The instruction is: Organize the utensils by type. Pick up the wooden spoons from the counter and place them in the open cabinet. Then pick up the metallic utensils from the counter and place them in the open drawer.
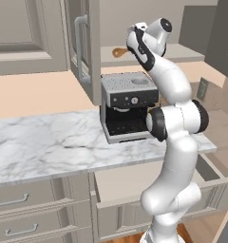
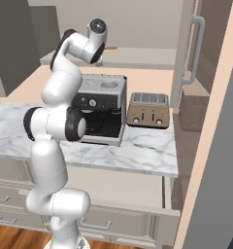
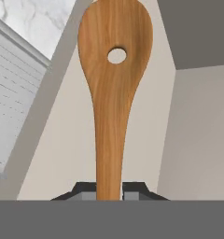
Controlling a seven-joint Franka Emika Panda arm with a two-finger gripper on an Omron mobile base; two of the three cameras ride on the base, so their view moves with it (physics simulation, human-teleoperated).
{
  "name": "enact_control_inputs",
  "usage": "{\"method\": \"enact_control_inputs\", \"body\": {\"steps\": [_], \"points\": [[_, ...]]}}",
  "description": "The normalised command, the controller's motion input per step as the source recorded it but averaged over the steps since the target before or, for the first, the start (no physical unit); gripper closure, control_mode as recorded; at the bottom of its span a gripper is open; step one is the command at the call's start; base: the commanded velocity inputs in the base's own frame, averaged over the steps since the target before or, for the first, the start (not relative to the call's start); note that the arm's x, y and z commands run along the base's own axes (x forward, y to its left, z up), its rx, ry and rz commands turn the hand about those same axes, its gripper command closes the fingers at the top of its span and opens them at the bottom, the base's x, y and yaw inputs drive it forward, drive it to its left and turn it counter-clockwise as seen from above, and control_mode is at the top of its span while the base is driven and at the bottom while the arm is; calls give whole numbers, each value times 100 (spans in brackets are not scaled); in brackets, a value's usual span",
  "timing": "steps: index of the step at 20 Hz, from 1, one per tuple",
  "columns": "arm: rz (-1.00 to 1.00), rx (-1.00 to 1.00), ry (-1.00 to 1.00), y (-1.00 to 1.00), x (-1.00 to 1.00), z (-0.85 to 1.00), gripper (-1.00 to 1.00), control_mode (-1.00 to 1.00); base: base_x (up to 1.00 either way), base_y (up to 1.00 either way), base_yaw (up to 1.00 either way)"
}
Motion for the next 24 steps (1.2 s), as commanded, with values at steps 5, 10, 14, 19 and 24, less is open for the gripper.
{"method": "enact_control_inputs", "body": {"steps": [5,10,14,19,24], "points": [[0,0,0,5,49,0,100,-100,0,0,0],[1,0,0,2,40,-1,100,-100,0,0,0],[0,0,0,1,40,0,100,-100,0,0,0],[0,0,0,7,28,-9,100,-100,0,0,0],[0,0,0,9,26,-19,-100,-100,0,0,0]]}}
